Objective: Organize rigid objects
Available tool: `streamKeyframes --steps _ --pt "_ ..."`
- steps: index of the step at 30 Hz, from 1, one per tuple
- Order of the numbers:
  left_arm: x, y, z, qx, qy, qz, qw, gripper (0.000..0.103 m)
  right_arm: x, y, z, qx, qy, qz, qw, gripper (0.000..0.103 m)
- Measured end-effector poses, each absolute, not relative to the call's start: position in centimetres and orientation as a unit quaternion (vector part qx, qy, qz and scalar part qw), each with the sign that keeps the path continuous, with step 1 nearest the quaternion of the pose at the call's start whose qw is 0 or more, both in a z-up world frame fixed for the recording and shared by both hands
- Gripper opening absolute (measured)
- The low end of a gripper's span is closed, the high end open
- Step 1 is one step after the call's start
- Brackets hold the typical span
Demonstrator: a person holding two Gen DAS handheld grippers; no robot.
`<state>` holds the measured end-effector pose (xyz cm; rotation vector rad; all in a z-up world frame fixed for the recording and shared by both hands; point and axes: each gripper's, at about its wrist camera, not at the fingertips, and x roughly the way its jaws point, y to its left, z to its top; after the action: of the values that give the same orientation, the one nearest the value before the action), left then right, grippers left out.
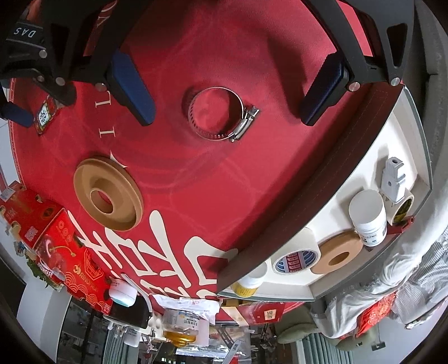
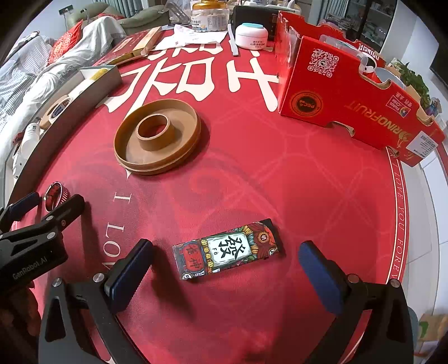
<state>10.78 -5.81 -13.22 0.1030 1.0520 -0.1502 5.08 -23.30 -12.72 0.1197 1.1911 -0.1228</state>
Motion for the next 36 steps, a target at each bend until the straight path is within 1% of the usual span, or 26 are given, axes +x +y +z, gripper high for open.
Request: streamKeyframes --steps 6,36 --pt "10.38 -5.76 -13.28 0.045 0.490 -0.066 0.868 0.103 5.07 -23.29 -12.70 0.057 0.560 -0.058 0.825 0.103" --pt "10.46 -5.77 -13.38 0.044 0.501 -0.061 0.862 0.103 5.10 -23.25 -12.77 0.052 0.564 -0.052 0.822 0.103"
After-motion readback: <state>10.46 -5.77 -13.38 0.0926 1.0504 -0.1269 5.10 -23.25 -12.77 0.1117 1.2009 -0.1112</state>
